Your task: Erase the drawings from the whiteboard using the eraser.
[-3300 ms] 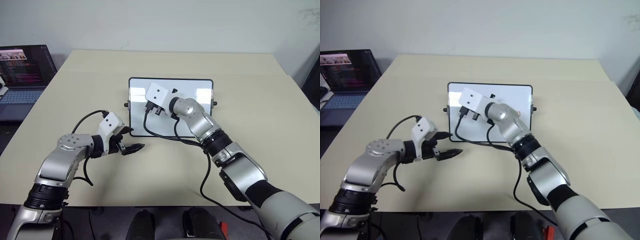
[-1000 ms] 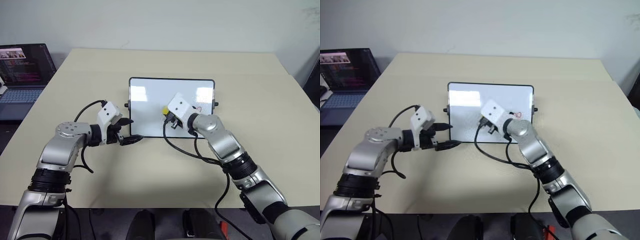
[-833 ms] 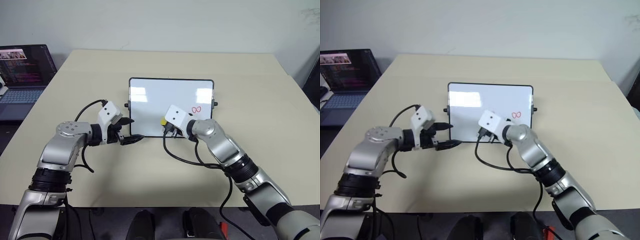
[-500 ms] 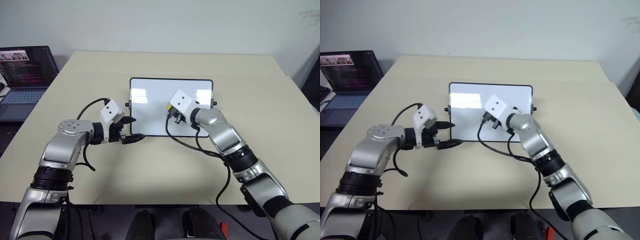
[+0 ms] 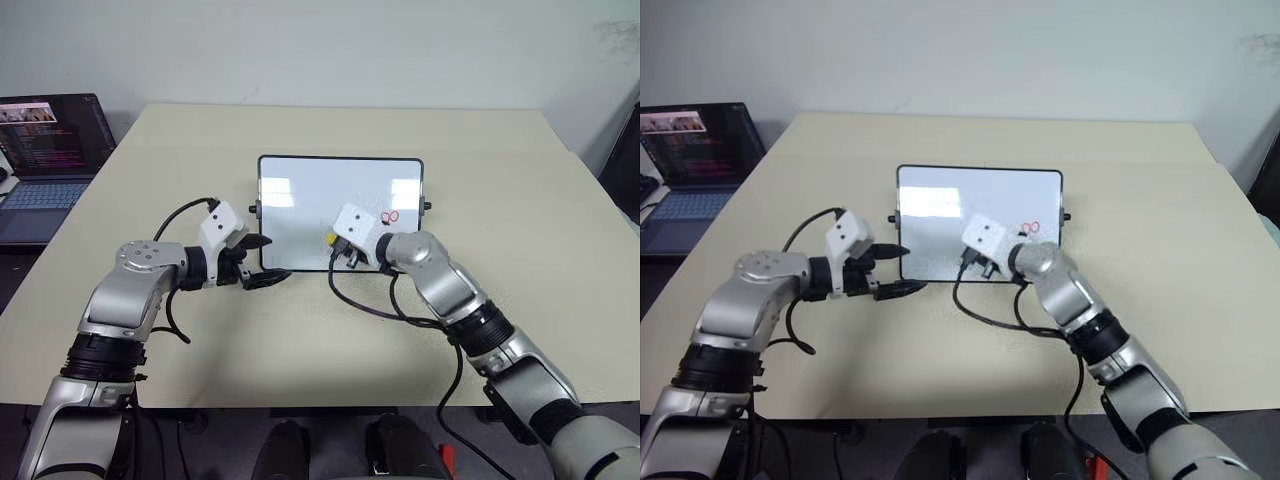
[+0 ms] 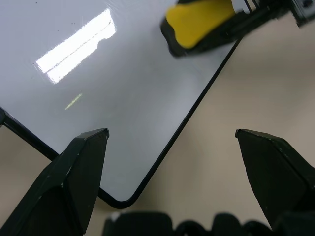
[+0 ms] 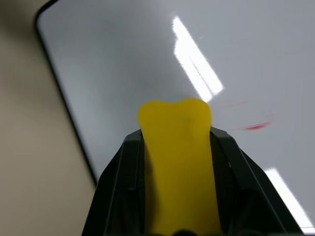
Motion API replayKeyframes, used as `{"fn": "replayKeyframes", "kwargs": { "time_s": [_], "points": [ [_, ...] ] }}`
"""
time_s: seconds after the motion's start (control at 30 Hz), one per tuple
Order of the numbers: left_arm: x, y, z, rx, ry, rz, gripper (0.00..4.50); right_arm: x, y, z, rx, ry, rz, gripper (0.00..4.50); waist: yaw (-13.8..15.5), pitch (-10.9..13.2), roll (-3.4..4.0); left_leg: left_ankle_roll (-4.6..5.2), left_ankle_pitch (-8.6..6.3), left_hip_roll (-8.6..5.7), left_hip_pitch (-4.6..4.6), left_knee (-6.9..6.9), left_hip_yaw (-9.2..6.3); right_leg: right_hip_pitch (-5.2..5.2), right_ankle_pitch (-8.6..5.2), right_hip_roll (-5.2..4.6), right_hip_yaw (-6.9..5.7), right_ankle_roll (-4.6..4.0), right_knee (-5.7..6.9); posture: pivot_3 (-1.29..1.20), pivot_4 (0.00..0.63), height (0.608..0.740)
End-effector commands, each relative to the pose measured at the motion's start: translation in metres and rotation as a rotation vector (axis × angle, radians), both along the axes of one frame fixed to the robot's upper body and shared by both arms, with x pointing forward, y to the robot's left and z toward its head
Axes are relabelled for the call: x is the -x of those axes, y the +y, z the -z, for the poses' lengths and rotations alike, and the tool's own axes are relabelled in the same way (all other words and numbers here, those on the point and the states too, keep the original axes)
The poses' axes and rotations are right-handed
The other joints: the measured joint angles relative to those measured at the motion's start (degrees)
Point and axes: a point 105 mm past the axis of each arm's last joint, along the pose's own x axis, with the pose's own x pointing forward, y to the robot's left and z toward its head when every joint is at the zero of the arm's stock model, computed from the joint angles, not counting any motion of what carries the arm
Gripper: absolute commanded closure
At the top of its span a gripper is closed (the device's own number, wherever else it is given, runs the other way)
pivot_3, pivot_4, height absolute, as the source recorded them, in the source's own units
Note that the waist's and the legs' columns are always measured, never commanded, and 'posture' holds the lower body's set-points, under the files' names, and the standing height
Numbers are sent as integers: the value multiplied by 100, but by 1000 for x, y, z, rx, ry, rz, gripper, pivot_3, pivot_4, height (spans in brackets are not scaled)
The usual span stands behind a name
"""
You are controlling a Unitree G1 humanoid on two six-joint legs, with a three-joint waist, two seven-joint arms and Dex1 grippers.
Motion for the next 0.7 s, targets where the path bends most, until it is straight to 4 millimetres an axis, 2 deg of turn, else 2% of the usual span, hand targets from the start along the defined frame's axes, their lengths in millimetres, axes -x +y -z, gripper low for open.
{"fn": "replayKeyframes", "kwargs": {
  "time_s": [0.03, 0.2, 0.27, 0.4, 0.5, 0.53, 0.7],
  "points": [
    [4, 7, 4, -62, -12, 10, 0, -14, -20, -14, -3, -57, 86, 3148, 0, 0, 0, 0, 0, 0, 0, -1, 0, 0, 0, 0, 0, 0, -1, 0, 150, 740],
    [7, 10, 14, -118, -10, 25, 0, -16, -23, -17, -4, -65, 99, 3148, 2, 0, 0, 0, -1, 0, -4, -4, 1, -1, 0, -1, 1, -1, -4, 0, 150, 740],
    [7, 8, 12, -105, -12, 27, 0, -12, -24, -9, 24, -27, 77, 3148, 9, 0, 0, 0, -1, 0, -4, -4, -1, -1, 0, -2, -1, -1, -4, 0, 150, 740],
    [6, 6, 6, -86, -23, 28, 0, 3, -27, 19, 108, 88, 11, 3148, 15, 0, -1, 1, -1, -2, -4, -3, -1, 0, 0, -2, -2, -1, -5, 0, 150, 740],
    [5, 5, 4, -76, -27, 29, 0, 8, -27, 23, 125, 109, -7, 3148, 7, 0, -1, 1, -1, -1, -2, -3, 0, 1, -1, -2, -1, 0, -4, 0, 150, 740],
    [5, 4, 3, -66, -28, 29, 0, 8, -24, 20, 115, 103, -14, 3148, 6, 0, -1, 1, -1, 1, -1, -3, 0, 1, 0, -1, -1, 0, -4, 0, 150, 740],
    [3, 1, -3, -36, -34, 27, 0, -10, -9, -26, -19, -84, 29, 3148, -20, 0, 0, 2, 0, 4, 2, -2, 2, 0, 0, 6, 2, -1, -2, 0, 150, 740]
  ]
}}
